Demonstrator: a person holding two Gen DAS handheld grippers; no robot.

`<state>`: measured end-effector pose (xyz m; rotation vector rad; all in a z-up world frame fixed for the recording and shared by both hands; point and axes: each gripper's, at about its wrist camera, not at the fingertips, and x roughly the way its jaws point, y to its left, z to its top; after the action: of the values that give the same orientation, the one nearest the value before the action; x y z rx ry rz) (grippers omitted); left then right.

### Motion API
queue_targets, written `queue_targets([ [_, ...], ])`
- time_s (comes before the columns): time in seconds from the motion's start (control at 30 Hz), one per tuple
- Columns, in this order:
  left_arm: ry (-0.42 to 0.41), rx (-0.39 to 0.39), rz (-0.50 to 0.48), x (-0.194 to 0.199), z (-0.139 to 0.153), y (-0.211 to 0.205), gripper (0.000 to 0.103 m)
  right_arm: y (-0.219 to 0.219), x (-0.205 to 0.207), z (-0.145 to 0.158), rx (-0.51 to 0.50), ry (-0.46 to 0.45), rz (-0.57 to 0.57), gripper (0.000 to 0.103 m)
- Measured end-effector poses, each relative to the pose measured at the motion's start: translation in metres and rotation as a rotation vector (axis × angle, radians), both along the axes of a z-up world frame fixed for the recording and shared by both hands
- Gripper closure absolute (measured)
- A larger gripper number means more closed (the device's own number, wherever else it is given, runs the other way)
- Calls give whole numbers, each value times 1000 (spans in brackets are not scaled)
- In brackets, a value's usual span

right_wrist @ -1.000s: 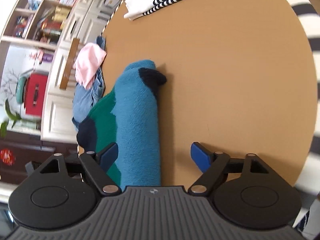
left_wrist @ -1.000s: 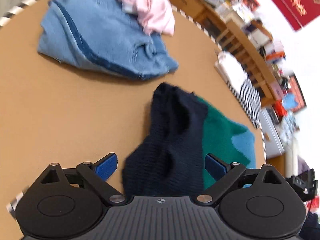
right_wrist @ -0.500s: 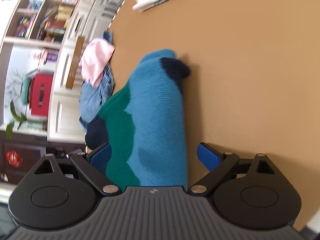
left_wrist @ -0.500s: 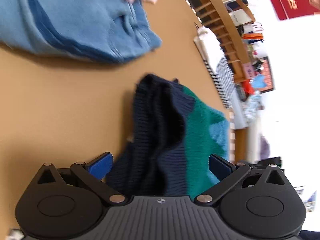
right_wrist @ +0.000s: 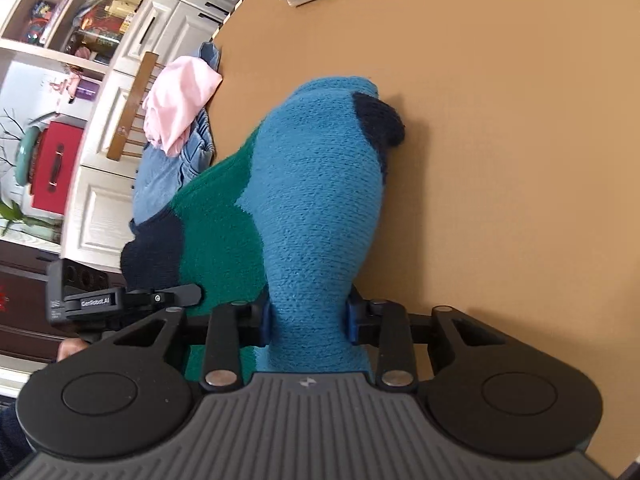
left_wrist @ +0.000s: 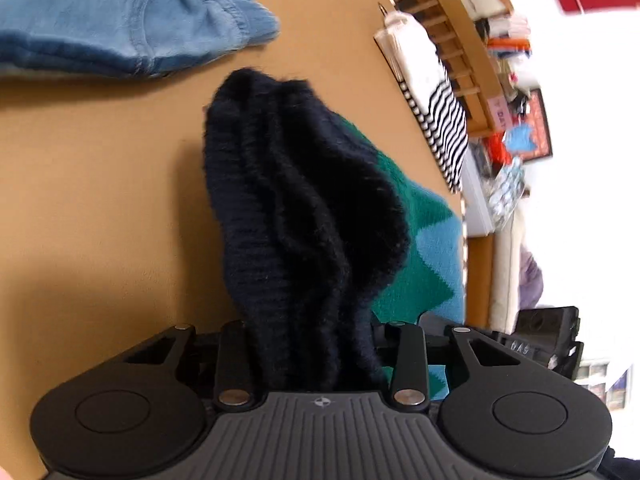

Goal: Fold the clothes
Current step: 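Lift the folded cardigan with both grippers and carry it toward the wooden cabinet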

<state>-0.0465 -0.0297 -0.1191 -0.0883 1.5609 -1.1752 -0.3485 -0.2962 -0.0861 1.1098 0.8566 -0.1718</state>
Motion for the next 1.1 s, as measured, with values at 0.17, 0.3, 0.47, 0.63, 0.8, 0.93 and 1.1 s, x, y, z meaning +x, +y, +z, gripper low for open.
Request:
queue_targets([
  [0.17, -148, 22, -87, -13, 27, -9, 65, 6, 5, 28, -50, 8, 37, 75],
  [0.3, -177, -10, -106, -19, 44, -8, 65, 8, -3, 43, -59, 0, 25, 75],
  [0.47, -181, -14, -145, -26, 51, -23, 65, 12, -16, 50, -43, 10, -27, 75],
  [0.63, -220, -15, -225, -24, 81, -57, 65, 0, -26, 66, -55, 2, -98, 75],
  [0.8, -357, -46, -327, -18, 147, -144, 65, -53, -20, 111, -150, -40, -168, 75],
  [0.93, -436, -89, -355, -13, 195, -234, 64, -124, -5, 144, -198, -67, -256, 75],
  [1.1, -490, -70, -382, 1, 207, -346, 64, -211, 16, 151, -199, -46, -347, 75],
])
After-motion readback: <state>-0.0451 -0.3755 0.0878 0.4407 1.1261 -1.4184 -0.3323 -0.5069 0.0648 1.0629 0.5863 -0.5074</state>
